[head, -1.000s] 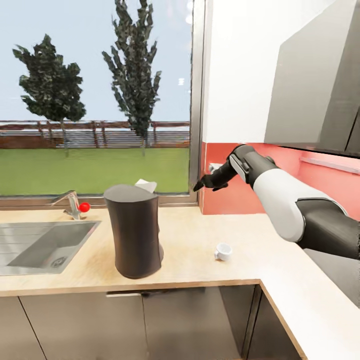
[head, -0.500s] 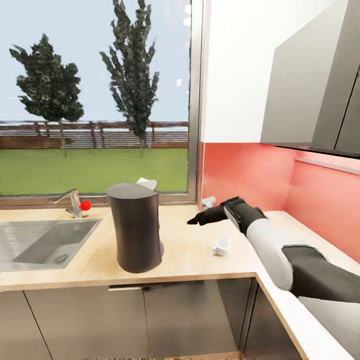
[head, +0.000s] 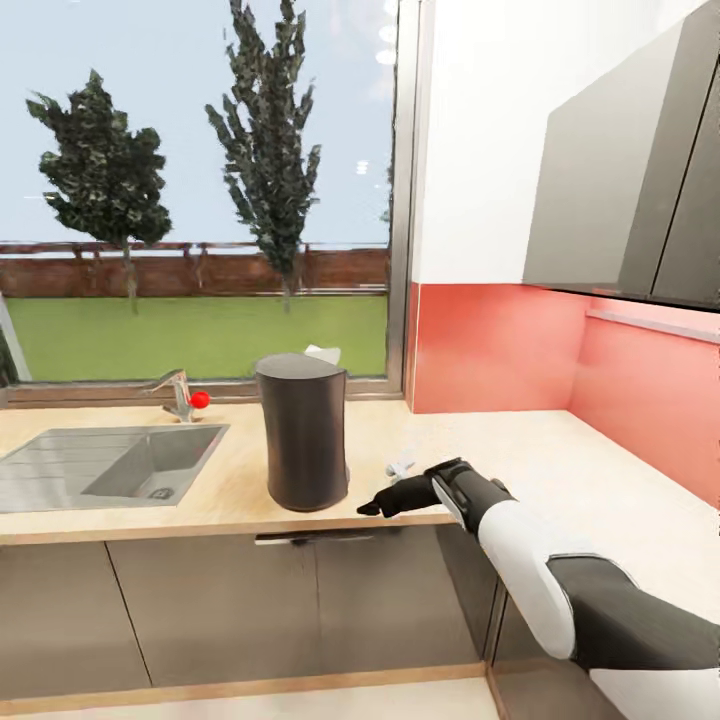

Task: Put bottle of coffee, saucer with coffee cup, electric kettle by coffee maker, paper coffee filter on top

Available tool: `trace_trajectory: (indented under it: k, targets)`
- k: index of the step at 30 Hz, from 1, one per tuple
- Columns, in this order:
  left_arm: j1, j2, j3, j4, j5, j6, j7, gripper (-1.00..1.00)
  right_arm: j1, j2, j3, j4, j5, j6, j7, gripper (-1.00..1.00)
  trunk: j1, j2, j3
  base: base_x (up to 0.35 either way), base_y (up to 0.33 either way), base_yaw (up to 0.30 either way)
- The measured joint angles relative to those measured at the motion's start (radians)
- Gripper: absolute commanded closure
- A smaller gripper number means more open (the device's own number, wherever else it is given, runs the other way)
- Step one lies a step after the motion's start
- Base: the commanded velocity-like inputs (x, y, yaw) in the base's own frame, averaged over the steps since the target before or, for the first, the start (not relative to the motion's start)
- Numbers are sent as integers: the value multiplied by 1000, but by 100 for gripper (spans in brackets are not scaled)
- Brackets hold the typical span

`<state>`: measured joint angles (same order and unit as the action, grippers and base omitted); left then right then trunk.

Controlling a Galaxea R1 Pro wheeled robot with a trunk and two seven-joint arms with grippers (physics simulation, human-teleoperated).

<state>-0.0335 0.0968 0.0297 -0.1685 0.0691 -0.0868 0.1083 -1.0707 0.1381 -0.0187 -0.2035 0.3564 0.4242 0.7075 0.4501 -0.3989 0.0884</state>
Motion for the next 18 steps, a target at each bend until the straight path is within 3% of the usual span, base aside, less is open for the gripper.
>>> trace_trajectory:
  k: [4, 12, 15, 16, 18]
  targets:
    - [0, 0, 1, -19, 1, 0, 0, -100, 134, 2, 0, -1, 2, -2, 0, -100, 0, 0, 0, -272, 234, 0]
    - [0, -8, 1, -38, -1, 0, 0, -100, 280, 1, -1, 0, 4, -86, -12, -100, 0, 0, 0, -88, 84, 0]
    - [0, -9, -3, -39, -6, -1, 0, -100, 376, 2, 0, 35, 2, -110, -172, -100, 0, 0, 0, -2, 2, 0]
    - [0, -9, -6, -38, -7, -4, -1, -100, 413, 1, 0, 85, 0, -173, -298, -100, 0, 0, 0, 0, 0, 0]
    - [1, -10, -7, -36, -8, -16, -1, -100, 444, 0, -1, 134, -1, -249, -409, -100, 0, 0, 0, 0, 0, 0]
